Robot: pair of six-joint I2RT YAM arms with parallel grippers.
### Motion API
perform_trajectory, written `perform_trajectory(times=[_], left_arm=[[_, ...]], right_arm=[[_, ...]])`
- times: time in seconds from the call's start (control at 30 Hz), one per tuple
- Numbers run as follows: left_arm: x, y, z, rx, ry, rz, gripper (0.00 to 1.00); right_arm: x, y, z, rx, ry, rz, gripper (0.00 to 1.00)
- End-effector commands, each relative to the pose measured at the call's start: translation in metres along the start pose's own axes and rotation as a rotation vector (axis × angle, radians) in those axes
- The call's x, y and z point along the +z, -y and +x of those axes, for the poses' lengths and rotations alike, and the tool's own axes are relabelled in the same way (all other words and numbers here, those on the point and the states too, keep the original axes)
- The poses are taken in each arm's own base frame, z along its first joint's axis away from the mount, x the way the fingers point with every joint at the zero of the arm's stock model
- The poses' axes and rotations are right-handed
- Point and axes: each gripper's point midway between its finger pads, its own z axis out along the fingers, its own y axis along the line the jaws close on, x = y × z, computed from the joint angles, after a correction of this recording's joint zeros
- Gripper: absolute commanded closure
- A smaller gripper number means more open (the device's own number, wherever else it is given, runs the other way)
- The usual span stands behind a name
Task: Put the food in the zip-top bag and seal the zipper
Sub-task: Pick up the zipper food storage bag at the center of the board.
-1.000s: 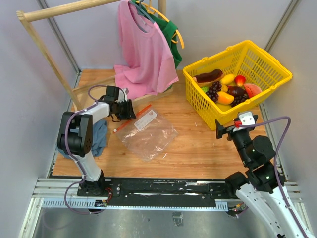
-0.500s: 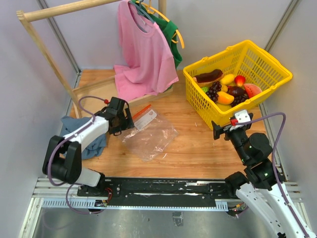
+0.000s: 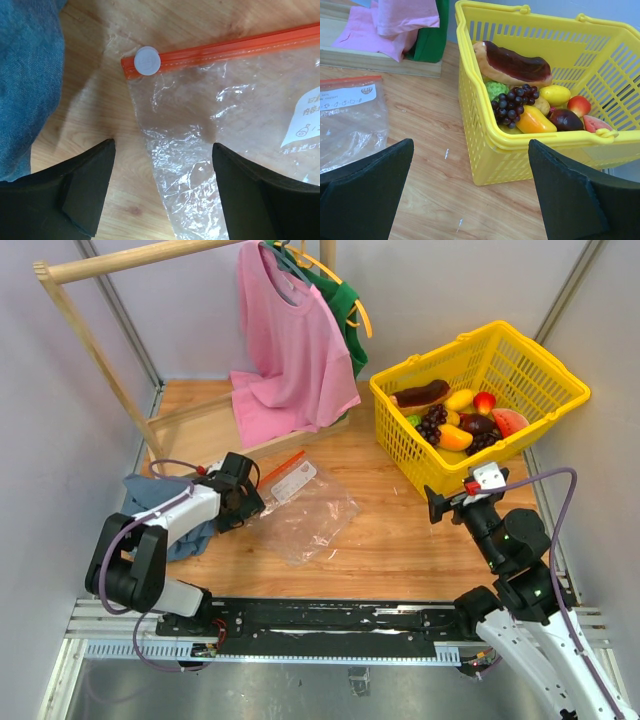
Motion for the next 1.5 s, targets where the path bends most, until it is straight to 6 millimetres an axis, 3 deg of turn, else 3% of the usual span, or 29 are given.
perform_trajectory(times=[0.0, 0.4, 0.63, 0.8, 0.87, 1.13, 1.27, 1.47], left_arm=[[0.009, 0.005, -0.003, -0.020, 0.014, -0.011, 0.18], [0.044, -0.003, 0.027, 0.089, -0.088, -0.115, 0.32], [0.054, 0.002, 0.044, 0.152, -0.123, -0.128, 0.67], [0.049, 0.007, 0.032, 0.185, -0.076, -0.113, 0.93], [0.044, 0.010, 0.026, 0.195, -0.051, -0.102, 0.99], [0.012, 0.040, -0.006, 0.278, 0.081, 0.030, 1.00], [-0.019, 0.066, -0.036, 0.341, 0.213, 0.139, 1.00], [-0.073, 0.101, -0.071, 0.461, 0.416, 0.337, 1.00]], right_arm=[[-0.006, -0.001, -0.019, 0.021, 0.056, -0.014, 0.02], [-0.008, -0.001, -0.022, 0.024, 0.068, -0.017, 0.02], [-0.009, 0.000, -0.023, 0.025, 0.076, -0.013, 0.02], [-0.006, -0.004, -0.022, 0.052, 0.063, -0.027, 0.02], [-0.004, -0.006, -0.022, 0.064, 0.049, -0.037, 0.02], [0.010, -0.016, -0.023, 0.121, -0.052, -0.082, 0.02], [0.022, -0.018, -0.023, 0.162, -0.136, -0.073, 0.02], [0.039, -0.046, -0.031, 0.175, -0.201, -0.227, 0.02]])
